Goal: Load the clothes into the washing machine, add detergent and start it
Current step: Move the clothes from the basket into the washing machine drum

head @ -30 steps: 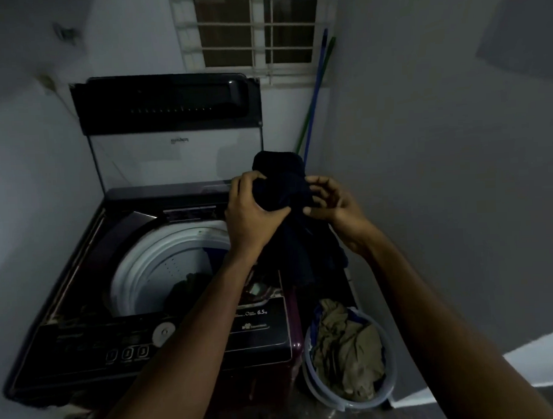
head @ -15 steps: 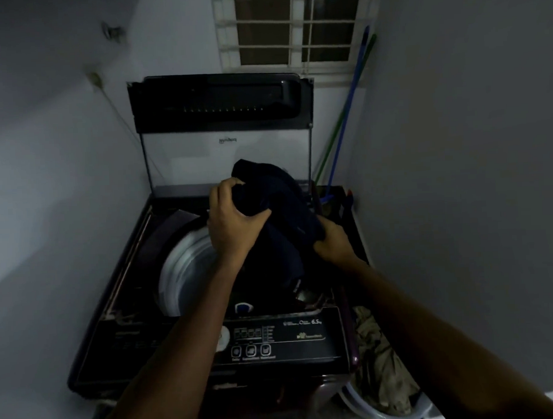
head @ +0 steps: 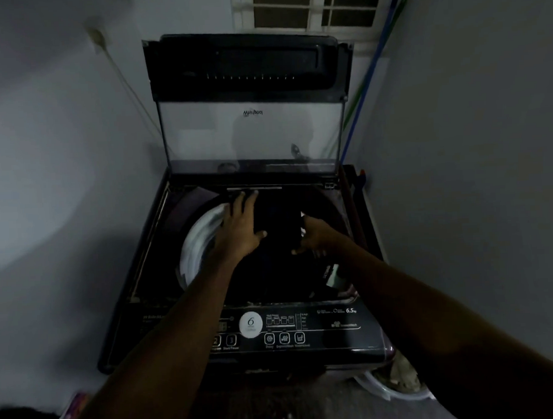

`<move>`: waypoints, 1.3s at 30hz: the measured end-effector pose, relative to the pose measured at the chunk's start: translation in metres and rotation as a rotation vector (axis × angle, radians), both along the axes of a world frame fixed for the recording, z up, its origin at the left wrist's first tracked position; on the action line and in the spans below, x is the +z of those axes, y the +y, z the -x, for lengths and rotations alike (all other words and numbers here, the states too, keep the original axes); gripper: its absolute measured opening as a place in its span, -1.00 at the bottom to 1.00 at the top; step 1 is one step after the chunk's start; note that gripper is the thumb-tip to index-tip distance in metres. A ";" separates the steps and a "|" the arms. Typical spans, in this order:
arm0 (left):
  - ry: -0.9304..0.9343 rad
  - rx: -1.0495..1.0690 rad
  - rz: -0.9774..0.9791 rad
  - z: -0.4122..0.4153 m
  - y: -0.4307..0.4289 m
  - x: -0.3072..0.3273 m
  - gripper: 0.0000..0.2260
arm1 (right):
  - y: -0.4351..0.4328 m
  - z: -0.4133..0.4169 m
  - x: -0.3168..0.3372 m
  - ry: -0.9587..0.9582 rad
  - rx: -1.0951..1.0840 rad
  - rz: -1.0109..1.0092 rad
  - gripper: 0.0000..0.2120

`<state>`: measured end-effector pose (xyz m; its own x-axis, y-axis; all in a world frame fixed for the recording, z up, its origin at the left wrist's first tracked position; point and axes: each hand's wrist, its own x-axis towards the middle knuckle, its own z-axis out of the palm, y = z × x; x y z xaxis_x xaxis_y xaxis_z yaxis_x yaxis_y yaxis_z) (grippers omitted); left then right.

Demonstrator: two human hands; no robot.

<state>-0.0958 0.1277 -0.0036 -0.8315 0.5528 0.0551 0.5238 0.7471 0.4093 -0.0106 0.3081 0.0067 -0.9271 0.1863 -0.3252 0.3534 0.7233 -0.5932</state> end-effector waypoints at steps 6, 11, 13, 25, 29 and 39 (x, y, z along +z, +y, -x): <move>-0.137 -0.059 -0.028 -0.011 -0.002 -0.031 -0.38 | 0.016 -0.015 -0.013 0.037 -0.048 -0.229 -0.56; -0.103 -0.105 -0.046 -0.028 0.014 -0.032 -0.46 | 0.018 -0.025 -0.012 0.173 -0.158 -0.160 -0.67; -0.071 -0.121 -0.057 -0.038 0.023 -0.029 -0.48 | 0.021 -0.032 -0.011 0.226 -0.214 -0.153 -0.70; 0.020 -0.269 -0.163 -0.125 0.108 -0.008 -0.59 | 0.080 -0.122 -0.007 0.411 -0.389 -0.149 -0.86; 0.104 -0.336 -0.144 -0.165 0.145 -0.003 -0.59 | 0.114 -0.165 -0.013 0.428 -0.379 -0.154 -0.87; 0.117 -0.380 0.010 -0.283 0.225 -0.026 -0.58 | 0.195 -0.287 -0.044 0.371 -0.369 -0.131 -0.81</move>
<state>0.1868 0.3524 -0.0298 -0.5561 0.8208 0.1305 0.8063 0.4947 0.3243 0.2768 0.5029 -0.0377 -0.8405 0.5386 0.0593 0.3823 0.6670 -0.6394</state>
